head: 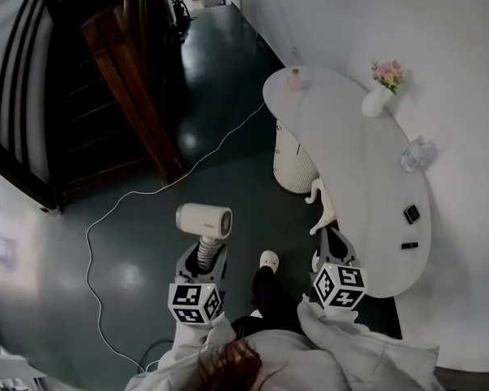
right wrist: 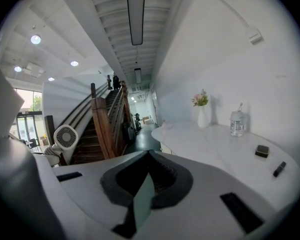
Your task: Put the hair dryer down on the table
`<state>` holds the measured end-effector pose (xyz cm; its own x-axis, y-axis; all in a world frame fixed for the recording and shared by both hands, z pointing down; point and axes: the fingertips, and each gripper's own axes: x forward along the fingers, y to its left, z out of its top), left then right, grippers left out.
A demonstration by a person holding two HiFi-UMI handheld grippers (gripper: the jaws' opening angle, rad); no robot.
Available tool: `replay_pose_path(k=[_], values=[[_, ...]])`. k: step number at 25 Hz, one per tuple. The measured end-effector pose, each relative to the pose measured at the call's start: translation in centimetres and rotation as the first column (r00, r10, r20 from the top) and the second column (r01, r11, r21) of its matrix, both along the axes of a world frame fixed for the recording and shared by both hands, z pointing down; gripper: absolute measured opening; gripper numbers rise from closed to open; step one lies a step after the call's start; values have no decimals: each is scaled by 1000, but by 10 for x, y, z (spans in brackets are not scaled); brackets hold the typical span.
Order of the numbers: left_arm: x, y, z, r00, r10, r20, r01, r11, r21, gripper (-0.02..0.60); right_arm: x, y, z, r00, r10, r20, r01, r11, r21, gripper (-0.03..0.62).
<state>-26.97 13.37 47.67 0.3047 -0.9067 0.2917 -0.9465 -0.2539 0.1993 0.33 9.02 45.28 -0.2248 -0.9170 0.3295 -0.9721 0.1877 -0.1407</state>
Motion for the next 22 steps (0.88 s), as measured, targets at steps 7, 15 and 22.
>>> replay_pose_path(k=[7, 15, 22], values=[[11, -79, -10, 1000, 24, -2, -24, 999, 28, 229, 9, -75, -6, 1000, 14, 3, -14, 1000, 15, 49], [20, -151, -15, 999, 49, 2, -49, 998, 29, 229, 16, -142, -8, 1000, 27, 4, -27, 1000, 5, 49], [30, -193, -6, 996, 87, -4, -87, 996, -2, 229, 27, -179, 2, 998, 59, -16, -60, 998, -27, 49]])
